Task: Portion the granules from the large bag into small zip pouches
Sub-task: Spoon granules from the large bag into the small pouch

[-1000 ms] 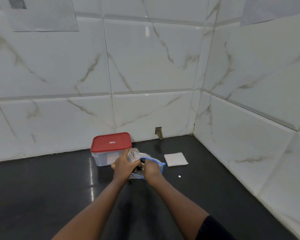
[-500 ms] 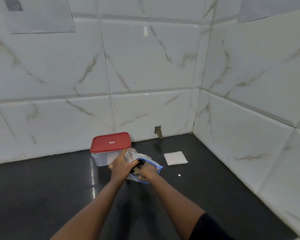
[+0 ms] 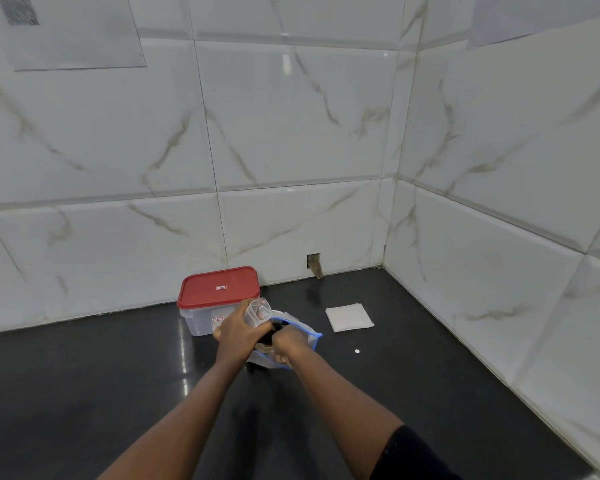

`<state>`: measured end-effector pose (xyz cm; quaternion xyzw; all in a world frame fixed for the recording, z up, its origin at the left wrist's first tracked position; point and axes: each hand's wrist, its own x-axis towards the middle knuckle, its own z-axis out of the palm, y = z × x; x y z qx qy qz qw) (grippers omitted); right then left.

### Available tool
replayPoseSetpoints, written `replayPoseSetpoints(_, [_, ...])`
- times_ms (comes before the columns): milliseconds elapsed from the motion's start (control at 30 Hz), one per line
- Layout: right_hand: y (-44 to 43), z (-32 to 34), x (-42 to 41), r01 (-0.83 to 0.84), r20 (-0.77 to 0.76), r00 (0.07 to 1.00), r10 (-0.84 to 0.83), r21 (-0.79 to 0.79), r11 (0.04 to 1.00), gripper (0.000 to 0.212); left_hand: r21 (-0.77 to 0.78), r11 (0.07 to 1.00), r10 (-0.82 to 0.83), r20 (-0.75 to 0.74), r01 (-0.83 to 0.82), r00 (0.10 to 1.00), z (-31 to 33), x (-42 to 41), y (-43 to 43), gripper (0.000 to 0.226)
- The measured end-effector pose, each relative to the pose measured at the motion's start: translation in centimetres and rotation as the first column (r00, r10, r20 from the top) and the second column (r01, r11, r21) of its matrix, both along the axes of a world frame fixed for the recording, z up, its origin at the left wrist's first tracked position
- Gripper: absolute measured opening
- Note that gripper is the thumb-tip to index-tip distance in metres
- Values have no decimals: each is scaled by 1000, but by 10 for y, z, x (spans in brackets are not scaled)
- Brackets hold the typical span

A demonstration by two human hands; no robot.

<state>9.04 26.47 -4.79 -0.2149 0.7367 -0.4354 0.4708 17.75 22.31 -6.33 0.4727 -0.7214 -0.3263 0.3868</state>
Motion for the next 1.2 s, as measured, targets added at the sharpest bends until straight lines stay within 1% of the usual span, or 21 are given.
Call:
replayPoseSetpoints(67, [1, 0, 0, 70, 114, 991, -72, 22, 997, 22, -4, 1000, -5, 1, 5, 1000, 0, 0, 0, 32])
replayPoseSetpoints(100, [3, 3, 1, 132, 193, 972, -132, 16, 991, 22, -6, 1000, -10, 1, 10, 1000, 1, 0, 1, 32])
replayPoseSetpoints(133, [1, 3, 4, 162, 290, 944, -155, 0, 987, 22, -7, 1000, -18, -2, 18, 1000, 1, 1, 2, 32])
replayPoseSetpoints(167, [2, 7, 8, 203, 335, 923, -191, -1, 979, 24, -4, 1000, -23, -11, 23, 1000, 1, 1, 2, 32])
replayPoseSetpoints(200, [0, 5, 9, 224, 336, 920, -204, -22, 974, 26, 0, 1000, -23, -15, 23, 1000, 0, 2, 2, 32])
replayPoseSetpoints(233, [1, 6, 10, 232, 376, 904, -201, -37, 972, 26, 0, 1000, -17, -17, 17, 1000, -1, 2, 1, 32])
replayPoseSetpoints(333, [3, 4, 9, 265, 427, 878, -216, -60, 962, 25, -4, 1000, -1, -1, 1, 1000, -5, 5, -2, 33])
replayPoseSetpoints(500, [7, 8, 7, 327, 418, 871, -259, -99, 940, 29, -10, 1000, 11, -28, -12, 1000, -6, 1, -2, 35])
replayPoseSetpoints(567, [7, 6, 5, 348, 403, 872, -280, -107, 931, 31, -8, 1000, 21, -40, -22, 999, -6, -3, -1, 35])
replayPoseSetpoints(633, [10, 8, 3, 333, 357, 895, -268, -131, 934, 32, -2, 999, 35, -50, -35, 998, -6, -7, -1, 34])
replayPoseSetpoints(700, [14, 9, -3, 242, 233, 952, -197, -187, 952, 30, 15, 999, 37, -74, -36, 997, -6, -11, 0, 31])
replayPoseSetpoints(733, [16, 9, -6, 190, 138, 977, -166, -192, 963, 29, 17, 999, 42, -71, -41, 997, -6, -13, 0, 30])
replayPoseSetpoints(800, [16, 9, -14, 173, 64, 984, -164, -181, 968, 23, 9, 998, 56, -56, -55, 997, -6, -16, -2, 32])
replayPoseSetpoints(833, [16, 8, -18, 189, 19, 982, -188, -175, 966, 20, 13, 998, 60, -58, -59, 997, -7, -17, -3, 33])
replayPoseSetpoints(900, [14, 10, -28, 173, -81, 979, -187, -154, 973, 22, 32, 997, 67, -63, -65, 996, -7, -19, -5, 33])
replayPoseSetpoints(967, [16, 12, -39, 134, -103, 983, -149, -141, 981, 20, 34, 996, 79, -59, -77, 995, -7, -21, -5, 33])
replayPoseSetpoints(1067, [22, 20, -57, 132, -77, 987, -143, -136, 982, 12, 33, 996, 84, -70, -82, 994, -4, -25, -5, 34])
replayPoseSetpoints(1133, [23, 24, -68, 133, -98, 984, -146, -130, 983, 14, 44, 996, 81, -88, -77, 993, -1, -26, -5, 37])
replayPoseSetpoints(1200, [24, 29, -80, 128, -130, 981, -141, -101, 987, 19, 51, 996, 74, -68, -71, 995, -1, -28, -6, 39])
